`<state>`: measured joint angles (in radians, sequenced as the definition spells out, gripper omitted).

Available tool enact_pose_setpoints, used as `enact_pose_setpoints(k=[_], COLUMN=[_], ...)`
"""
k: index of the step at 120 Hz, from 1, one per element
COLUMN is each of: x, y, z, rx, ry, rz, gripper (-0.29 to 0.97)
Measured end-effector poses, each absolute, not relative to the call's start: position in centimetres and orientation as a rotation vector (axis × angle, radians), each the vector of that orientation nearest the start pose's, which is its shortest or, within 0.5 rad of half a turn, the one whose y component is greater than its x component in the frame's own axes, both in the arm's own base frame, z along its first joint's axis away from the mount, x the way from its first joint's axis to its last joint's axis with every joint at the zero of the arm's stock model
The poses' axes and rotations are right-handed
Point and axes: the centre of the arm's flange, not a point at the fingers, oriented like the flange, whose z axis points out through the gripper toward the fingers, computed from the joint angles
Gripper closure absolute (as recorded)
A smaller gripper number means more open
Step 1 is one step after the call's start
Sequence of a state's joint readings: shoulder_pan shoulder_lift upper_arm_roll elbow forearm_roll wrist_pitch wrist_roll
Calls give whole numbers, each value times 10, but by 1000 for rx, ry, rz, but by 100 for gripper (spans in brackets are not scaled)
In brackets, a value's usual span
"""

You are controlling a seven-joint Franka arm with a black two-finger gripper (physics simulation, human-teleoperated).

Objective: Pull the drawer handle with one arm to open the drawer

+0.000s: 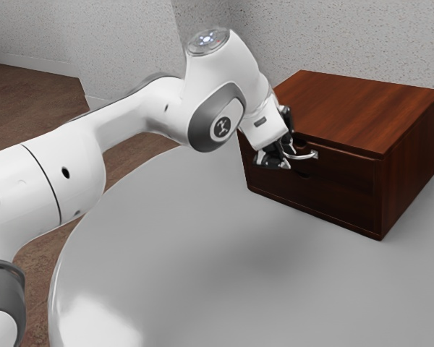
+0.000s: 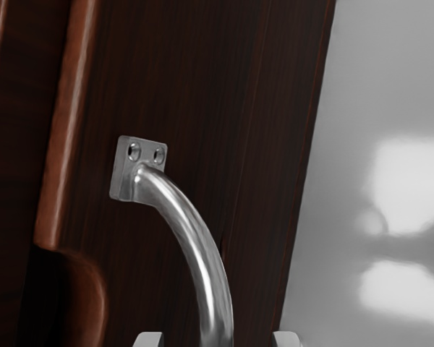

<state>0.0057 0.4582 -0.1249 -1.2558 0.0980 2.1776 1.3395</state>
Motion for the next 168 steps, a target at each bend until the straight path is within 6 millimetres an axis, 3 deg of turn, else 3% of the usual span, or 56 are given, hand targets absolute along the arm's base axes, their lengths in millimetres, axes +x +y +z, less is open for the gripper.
enact_pose_setpoints(k=[42, 128, 168], x=[722, 700, 688], y=[-55, -68, -55], z=[556, 558, 554], rx=[-2087, -2107, -2137], ry=[1873, 1907, 1896], rz=[-510, -512, -484], gripper=[60, 61, 61])
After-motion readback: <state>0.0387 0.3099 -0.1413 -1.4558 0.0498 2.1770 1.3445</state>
